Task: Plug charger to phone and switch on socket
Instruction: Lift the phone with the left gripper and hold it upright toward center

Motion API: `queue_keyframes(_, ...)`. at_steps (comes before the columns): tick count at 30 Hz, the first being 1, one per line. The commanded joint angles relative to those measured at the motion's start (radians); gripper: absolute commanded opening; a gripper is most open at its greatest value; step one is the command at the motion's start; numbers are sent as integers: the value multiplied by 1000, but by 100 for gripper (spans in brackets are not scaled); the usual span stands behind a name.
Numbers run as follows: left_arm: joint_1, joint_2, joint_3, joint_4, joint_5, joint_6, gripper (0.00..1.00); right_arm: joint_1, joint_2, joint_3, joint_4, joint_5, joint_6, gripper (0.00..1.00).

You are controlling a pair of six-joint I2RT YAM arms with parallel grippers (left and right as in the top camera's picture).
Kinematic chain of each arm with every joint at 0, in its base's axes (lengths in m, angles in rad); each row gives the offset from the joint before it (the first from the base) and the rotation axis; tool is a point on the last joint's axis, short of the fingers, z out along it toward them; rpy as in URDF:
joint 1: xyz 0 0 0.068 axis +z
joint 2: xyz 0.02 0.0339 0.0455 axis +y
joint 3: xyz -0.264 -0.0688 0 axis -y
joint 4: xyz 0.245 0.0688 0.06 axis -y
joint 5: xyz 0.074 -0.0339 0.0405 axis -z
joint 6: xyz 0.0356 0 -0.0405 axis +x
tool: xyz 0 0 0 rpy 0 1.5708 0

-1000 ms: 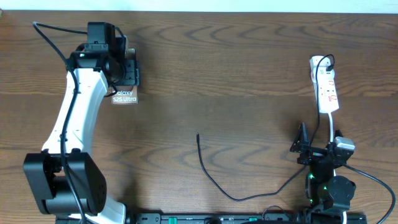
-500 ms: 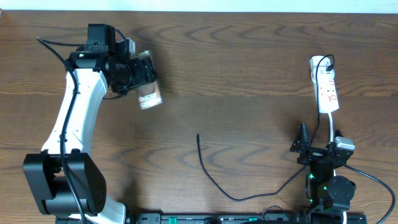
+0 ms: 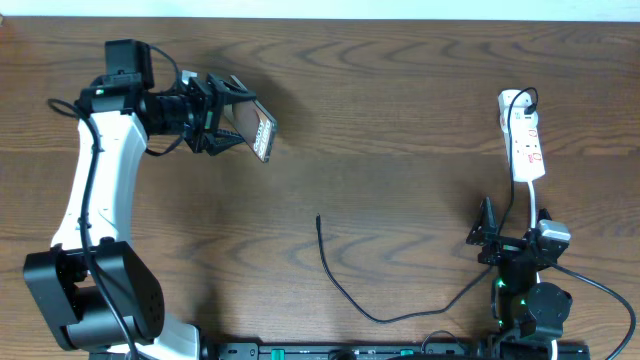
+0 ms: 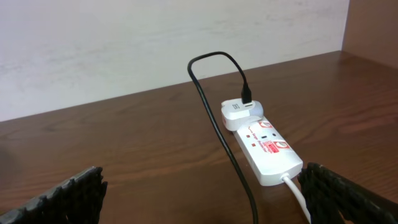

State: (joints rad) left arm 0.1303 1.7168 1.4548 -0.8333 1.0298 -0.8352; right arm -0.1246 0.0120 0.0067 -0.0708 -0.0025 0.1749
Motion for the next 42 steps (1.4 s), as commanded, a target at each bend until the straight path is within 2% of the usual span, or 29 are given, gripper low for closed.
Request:
queue_keyframes(1,22,-26,16,1,185,-140,7,8,-6,-1,-4,11,-11,99)
queue_keyframes(15,75,-26,16,1,410,-154,7,8,-6,-1,-4,11,-11,99)
queue_keyframes(26,83,-26,16,1,417,-160,7,8,-6,-1,-4,11,-11,99)
queue_keyframes(42,83,-26,16,21,417,-330,7,8,-6,-1,-4,11,-11,99)
